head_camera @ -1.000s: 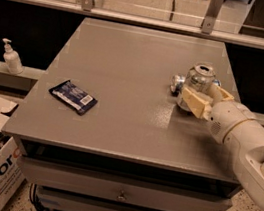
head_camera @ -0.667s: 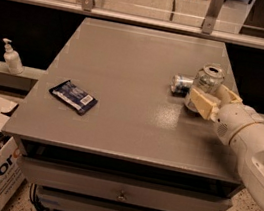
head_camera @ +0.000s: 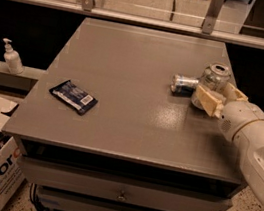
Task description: Move 7up can near redbull can
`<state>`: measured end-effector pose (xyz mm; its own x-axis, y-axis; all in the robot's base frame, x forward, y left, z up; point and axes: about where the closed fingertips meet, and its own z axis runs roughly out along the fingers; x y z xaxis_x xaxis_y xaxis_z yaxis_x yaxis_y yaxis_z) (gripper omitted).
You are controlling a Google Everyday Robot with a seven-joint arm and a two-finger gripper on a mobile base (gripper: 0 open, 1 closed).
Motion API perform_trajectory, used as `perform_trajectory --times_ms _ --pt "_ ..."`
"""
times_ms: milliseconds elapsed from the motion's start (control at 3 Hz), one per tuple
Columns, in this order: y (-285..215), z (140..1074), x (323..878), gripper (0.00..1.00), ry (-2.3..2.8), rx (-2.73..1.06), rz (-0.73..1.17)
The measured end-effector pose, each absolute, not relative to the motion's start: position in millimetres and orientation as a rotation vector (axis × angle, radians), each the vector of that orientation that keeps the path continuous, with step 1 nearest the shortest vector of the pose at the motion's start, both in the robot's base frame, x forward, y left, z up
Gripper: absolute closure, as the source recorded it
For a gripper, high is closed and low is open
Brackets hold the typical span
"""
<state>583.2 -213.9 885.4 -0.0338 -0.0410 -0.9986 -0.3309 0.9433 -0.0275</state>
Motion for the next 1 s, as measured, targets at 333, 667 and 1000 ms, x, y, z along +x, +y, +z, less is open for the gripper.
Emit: perform_trajectory --times_ms 333,667,1000 --pt "-215.0 882.8 586.6 1.00 1.599 -0.296 0.227" --pt "-216.0 878.1 585.5 1.00 1.606 -0.315 0.215" --pt "-212.2 869.0 582.2 0.84 1.613 -0.361 0.207"
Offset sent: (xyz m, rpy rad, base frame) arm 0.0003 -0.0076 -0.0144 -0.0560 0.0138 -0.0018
